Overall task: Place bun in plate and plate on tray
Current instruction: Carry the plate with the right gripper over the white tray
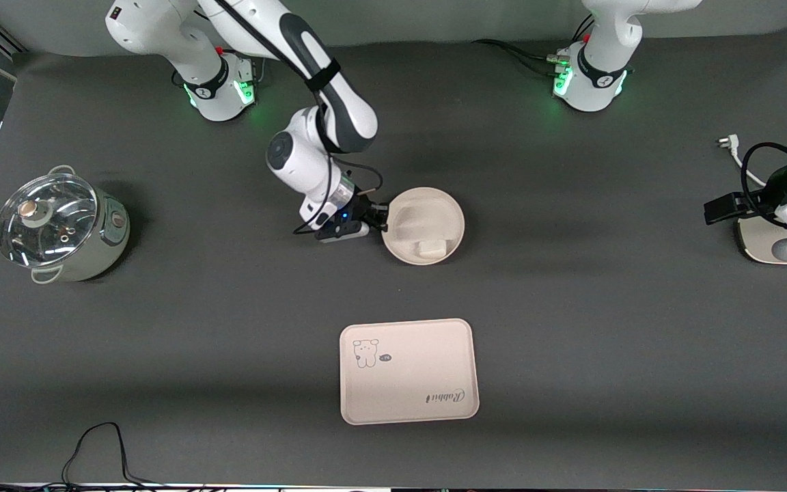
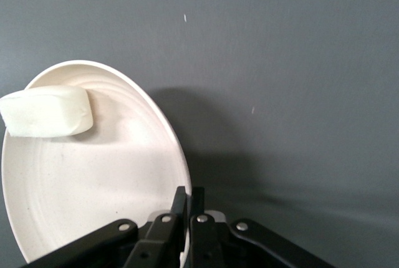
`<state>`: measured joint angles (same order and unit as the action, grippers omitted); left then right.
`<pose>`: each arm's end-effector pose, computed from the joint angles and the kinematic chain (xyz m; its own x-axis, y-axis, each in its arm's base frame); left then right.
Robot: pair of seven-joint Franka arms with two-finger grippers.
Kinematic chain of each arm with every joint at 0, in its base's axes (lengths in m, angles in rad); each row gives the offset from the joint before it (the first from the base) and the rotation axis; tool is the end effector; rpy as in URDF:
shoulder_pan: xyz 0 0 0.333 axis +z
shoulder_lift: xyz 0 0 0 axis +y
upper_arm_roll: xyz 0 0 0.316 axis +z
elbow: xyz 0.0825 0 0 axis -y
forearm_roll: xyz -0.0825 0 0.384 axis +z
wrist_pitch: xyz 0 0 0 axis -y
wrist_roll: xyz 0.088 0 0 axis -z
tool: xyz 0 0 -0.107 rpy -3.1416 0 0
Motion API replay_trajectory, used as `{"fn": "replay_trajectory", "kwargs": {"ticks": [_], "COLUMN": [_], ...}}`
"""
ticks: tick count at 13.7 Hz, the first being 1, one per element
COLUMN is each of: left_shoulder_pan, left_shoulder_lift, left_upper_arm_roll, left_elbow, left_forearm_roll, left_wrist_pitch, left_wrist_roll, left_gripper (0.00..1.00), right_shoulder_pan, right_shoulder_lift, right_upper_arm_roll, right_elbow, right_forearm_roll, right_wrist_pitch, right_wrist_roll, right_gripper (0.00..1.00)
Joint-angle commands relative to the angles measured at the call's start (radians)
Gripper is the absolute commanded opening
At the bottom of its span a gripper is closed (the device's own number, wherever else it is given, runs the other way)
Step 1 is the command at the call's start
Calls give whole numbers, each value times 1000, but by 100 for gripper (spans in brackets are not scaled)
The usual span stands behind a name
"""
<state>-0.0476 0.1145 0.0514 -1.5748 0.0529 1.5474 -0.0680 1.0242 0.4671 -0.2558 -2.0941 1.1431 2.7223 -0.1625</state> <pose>0.5811 0.0065 0.5559 0.9879 0.0733 -0.1369 0.0645 -0.9956 -0.0678 0.4426 0.3829 0.2111 0.9973 -0.0587 0.0445 -0.0319 -0.8888 -0.4572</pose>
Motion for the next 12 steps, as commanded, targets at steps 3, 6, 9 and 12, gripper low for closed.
{"fn": "replay_trajectory", "kwargs": {"ticks": [3, 6, 9, 12], "left_shoulder_pan": [-17, -29, -29, -31], "left_shoulder_lift": [-13, -33, -64, -58], "left_upper_arm_roll": [12, 12, 12, 12], "left_elbow": [-7, -36, -85, -93], "left_forearm_roll": [-30, -28, -30, -25], "left_wrist_pitch": [2, 16, 54, 62], "left_wrist_roll": [-3, -4, -18, -79], "left_gripper": [100, 100, 100, 100], "right_shoulder_pan": [-3, -39, -140, -206], "right_shoulder_lift": [-25, 74, 149, 254], "right_upper_arm_roll": [-138, -275, -278, -277], "right_elbow": [86, 313, 481, 624], "right_forearm_roll": [-123, -233, -241, -240], "right_wrist_pitch": [-194, -446, -558, -576], "right_wrist_roll": [6, 84, 126, 127], "right_gripper": [0, 0, 0, 0]}}
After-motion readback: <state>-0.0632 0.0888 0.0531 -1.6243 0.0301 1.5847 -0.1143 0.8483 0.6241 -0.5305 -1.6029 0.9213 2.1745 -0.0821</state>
